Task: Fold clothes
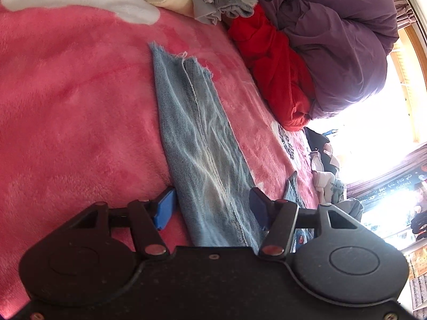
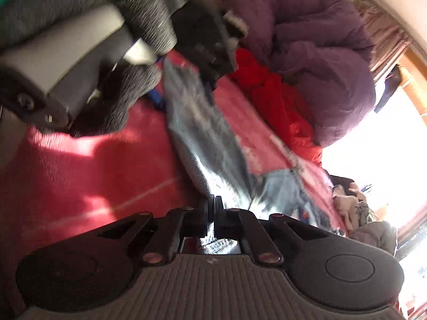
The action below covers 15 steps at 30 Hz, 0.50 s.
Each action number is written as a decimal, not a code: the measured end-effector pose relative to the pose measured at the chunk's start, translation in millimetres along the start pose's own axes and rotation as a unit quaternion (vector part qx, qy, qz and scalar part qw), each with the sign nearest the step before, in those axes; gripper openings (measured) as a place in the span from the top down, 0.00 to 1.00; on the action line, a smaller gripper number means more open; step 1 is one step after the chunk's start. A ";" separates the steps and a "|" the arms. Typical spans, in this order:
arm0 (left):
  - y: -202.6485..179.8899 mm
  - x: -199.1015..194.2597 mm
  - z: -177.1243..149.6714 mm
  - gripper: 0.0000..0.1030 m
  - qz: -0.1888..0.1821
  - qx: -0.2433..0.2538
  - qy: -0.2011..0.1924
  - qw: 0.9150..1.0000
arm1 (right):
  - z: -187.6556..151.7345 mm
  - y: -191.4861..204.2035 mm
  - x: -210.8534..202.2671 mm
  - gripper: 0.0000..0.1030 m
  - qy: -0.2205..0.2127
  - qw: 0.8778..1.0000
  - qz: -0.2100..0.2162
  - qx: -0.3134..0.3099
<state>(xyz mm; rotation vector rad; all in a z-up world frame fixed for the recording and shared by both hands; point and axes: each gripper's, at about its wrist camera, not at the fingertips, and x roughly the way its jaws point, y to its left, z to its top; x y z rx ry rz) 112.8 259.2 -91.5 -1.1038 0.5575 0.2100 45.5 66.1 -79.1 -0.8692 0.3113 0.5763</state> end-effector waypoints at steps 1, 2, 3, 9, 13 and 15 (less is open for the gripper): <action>0.0 0.0 0.0 0.44 0.000 -0.001 0.000 1.000 | 0.0 -2.2 -0.7 0.96 0.001 1.000 0.003 0.008; -0.3 0.2 0.0 0.44 0.000 -0.001 0.000 1.000 | -0.1 -4.4 -1.4 0.95 0.002 1.000 0.006 0.016; -0.3 0.3 0.0 0.44 -0.001 -0.001 0.001 1.000 | -1.5 -2.1 -0.8 0.91 0.005 1.000 0.004 0.011; 3.2 -0.1 2.7 0.44 -0.008 -0.010 0.005 1.000 | -27.3 7.2 -22.9 0.52 -0.002 0.999 -0.026 0.043; 2.8 -1.3 2.9 0.44 -0.008 -0.012 0.009 1.000 | -54.1 14.2 -50.3 0.48 0.002 0.997 -0.028 0.071; 1.1 -3.6 0.5 0.44 -0.010 -0.010 0.016 1.000 | -58.7 12.0 -56.0 0.48 0.005 0.996 -0.023 0.085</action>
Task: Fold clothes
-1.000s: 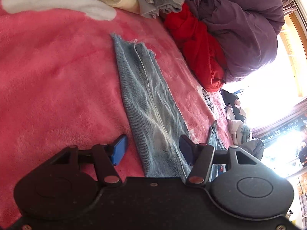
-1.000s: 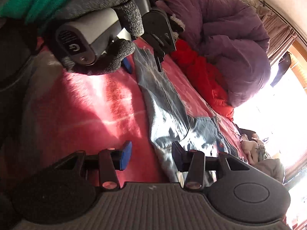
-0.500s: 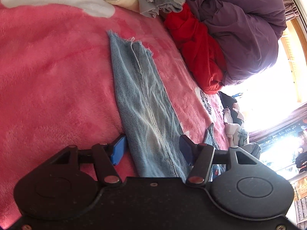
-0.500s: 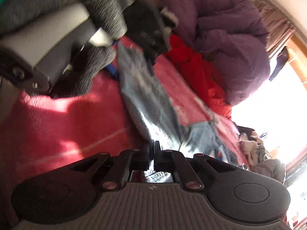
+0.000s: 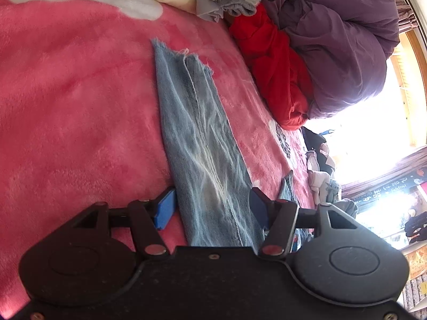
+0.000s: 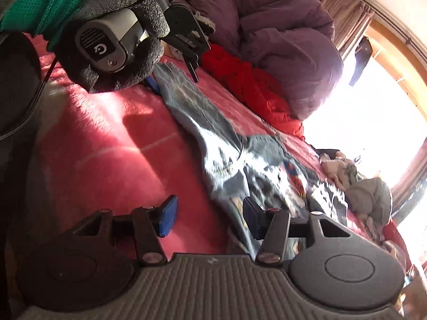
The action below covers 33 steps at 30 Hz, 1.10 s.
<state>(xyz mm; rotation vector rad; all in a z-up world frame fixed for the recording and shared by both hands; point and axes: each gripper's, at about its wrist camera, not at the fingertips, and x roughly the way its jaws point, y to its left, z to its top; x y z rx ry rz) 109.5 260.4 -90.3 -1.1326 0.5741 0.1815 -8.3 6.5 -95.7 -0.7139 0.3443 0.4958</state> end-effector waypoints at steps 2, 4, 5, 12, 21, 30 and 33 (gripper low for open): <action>-3.3 -2.1 -5.1 0.44 -0.003 0.014 0.011 1.000 | -1.4 -4.7 -3.3 0.48 0.005 1.000 0.005 0.014; -6.0 -3.8 -9.1 0.44 -0.001 0.027 0.016 1.000 | -1.1 -7.1 -3.4 0.47 0.007 1.000 0.011 0.020; -7.1 -4.6 -10.7 0.44 0.002 0.032 0.018 0.999 | -1.0 -8.3 -3.5 0.47 0.008 1.000 0.014 0.023; -15.7 -21.6 -39.1 0.47 -0.008 0.045 0.054 0.998 | -5.5 -15.4 -10.9 0.48 0.009 1.000 0.012 0.027; -42.7 -8.3 -103.3 0.66 0.000 0.124 0.123 0.985 | -12.5 -20.0 -16.1 0.47 0.008 0.999 0.027 0.045; -52.1 -2.9 -117.9 0.97 0.007 0.162 0.122 0.979 | -16.3 -27.2 -12.2 0.40 0.009 0.997 0.035 0.070; -60.3 -9.7 -118.3 0.99 -0.001 0.177 0.106 0.979 | -15.9 -27.2 -12.5 0.40 0.008 0.997 0.038 0.073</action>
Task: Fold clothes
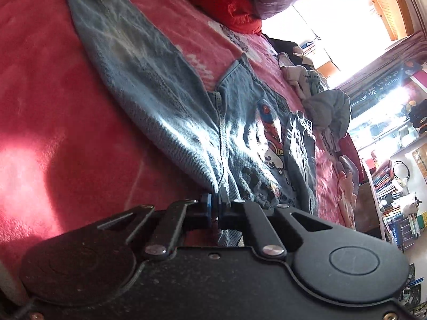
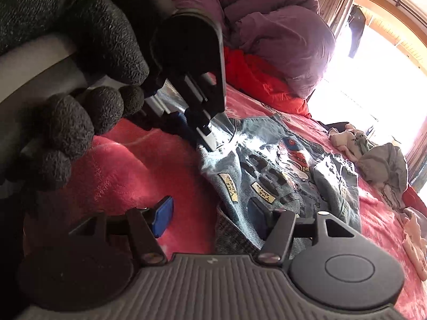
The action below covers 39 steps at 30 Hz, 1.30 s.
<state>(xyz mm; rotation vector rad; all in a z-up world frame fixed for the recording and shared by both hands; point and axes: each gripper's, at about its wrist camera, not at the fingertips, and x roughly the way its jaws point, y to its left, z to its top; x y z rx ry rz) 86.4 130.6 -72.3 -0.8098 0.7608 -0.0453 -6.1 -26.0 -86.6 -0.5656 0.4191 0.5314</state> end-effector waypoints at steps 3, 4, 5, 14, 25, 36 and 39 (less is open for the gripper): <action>0.3 -1.0 0.7 0.99 0.006 -0.002 -0.002 1.000 | 0.6 -0.3 -0.3 0.40 0.000 1.000 0.004 0.003; 2.6 0.1 0.7 0.99 0.013 -0.006 0.002 1.000 | 1.1 -0.7 -0.2 0.40 0.000 1.000 0.005 0.004; 4.6 0.4 1.2 0.99 0.016 -0.009 0.005 1.000 | 1.9 -1.2 -0.1 0.40 0.000 1.000 0.007 0.003; -1.7 -17.4 5.6 0.96 0.039 0.041 -0.014 0.998 | 12.7 4.7 -13.2 0.39 -0.006 0.998 0.038 -0.049; 5.0 -52.9 23.3 0.71 0.060 0.013 -0.093 0.994 | 16.1 19.9 -32.8 0.36 -0.031 0.993 0.083 -0.073; -35.9 -40.1 63.0 0.59 0.037 0.068 -0.113 0.991 | 34.5 8.1 37.4 0.49 -0.012 0.995 0.039 -0.095; -46.9 -16.3 80.2 0.58 0.053 0.096 -0.090 0.990 | 39.9 8.1 52.9 0.49 -0.015 0.994 0.043 -0.097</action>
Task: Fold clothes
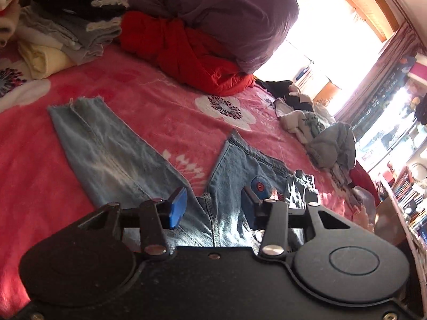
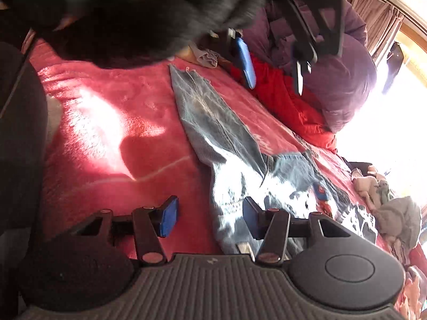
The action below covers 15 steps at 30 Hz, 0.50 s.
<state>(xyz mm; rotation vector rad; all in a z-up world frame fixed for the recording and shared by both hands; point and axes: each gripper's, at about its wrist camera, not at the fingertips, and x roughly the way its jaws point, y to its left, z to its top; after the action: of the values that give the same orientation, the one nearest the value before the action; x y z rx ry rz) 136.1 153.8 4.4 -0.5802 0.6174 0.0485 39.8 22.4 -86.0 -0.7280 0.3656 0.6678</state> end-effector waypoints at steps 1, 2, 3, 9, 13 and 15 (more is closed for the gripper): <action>-3.1 11.7 5.7 0.58 0.005 0.010 0.008 1.000 | 1.6 -1.5 5.0 0.49 -0.002 1.000 0.001 0.000; -5.2 26.5 11.9 0.58 0.009 0.018 0.021 1.000 | 2.4 -5.0 8.1 0.49 -0.002 1.000 0.003 0.010; -4.9 41.5 17.5 0.57 0.007 0.022 0.036 0.999 | 4.3 -7.9 10.7 0.50 -0.004 1.000 0.003 0.021; -5.2 131.0 42.8 0.59 0.000 0.037 0.093 0.995 | 1.0 -30.4 22.6 0.76 -0.005 0.994 0.015 0.105; -8.2 174.3 52.1 0.61 -0.001 0.040 0.119 0.992 | -5.0 -37.6 23.5 0.76 -0.009 0.989 0.013 0.145; -13.3 185.4 54.2 0.66 -0.006 0.051 0.127 0.991 | -6.4 -36.3 23.3 0.75 -0.013 0.988 0.007 0.151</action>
<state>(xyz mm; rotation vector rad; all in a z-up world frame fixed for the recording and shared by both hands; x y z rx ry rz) 319.7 147.8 -56.7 -0.4952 0.8580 -0.0688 80.8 7.7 -84.9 -0.4289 0.4374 0.6179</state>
